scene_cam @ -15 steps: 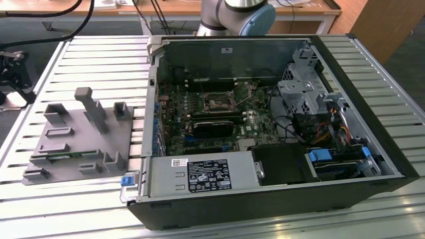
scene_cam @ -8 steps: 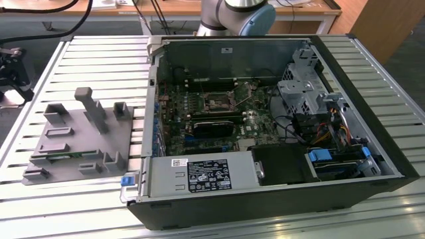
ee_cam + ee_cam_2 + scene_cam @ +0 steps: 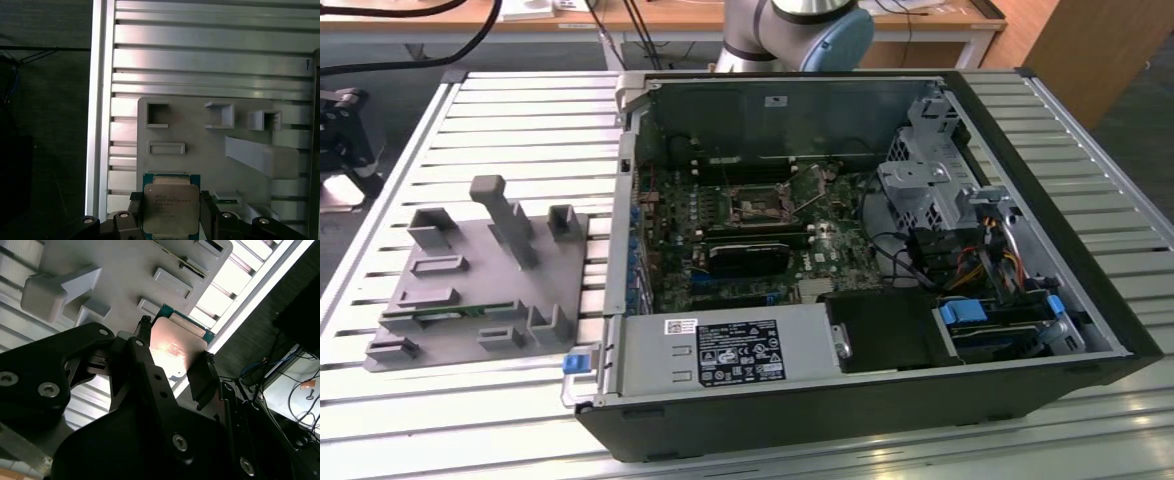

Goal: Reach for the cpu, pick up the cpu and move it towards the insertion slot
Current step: 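Pick up the cpu and move it towards the insertion slot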

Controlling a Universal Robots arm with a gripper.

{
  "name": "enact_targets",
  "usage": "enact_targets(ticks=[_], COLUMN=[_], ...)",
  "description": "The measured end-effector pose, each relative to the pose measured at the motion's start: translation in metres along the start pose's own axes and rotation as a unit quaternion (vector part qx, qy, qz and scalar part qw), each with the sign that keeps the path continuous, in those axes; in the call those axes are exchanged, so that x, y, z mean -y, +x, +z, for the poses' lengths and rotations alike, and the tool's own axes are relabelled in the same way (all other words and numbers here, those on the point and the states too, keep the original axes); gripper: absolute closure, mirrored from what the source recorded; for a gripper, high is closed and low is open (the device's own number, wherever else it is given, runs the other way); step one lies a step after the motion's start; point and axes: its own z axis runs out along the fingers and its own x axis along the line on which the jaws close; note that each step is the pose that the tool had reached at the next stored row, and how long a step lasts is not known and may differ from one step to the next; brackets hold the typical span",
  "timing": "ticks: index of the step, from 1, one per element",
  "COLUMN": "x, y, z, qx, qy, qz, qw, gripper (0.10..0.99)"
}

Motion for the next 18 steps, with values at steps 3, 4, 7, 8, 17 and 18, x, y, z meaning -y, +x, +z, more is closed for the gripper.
enact_targets(ticks=[3,4,7,8,17,18], x=[-0.0001,-0.0001,-0.0001,-0.0002,-0.0005,-0.0005], y=[0.0000,0.0000,0.0000,0.0000,-0.0001,-0.0001], z=[-0.0026,-0.0035,-0.0062,-0.0071,-0.0150,-0.0162], qx=[0.0000,0.0000,0.0000,0.0000,0.0000,0.0000], qy=[0.0004,0.0005,0.0008,0.0009,0.0021,0.0024], qz=[0.000,0.000,0.000,0.000,0.000,0.000], qw=[1.0000,1.0000,1.0000,1.0000,1.0000,1.0000], gripper=[0.545,0.545,0.545,0.545,0.545,0.545])
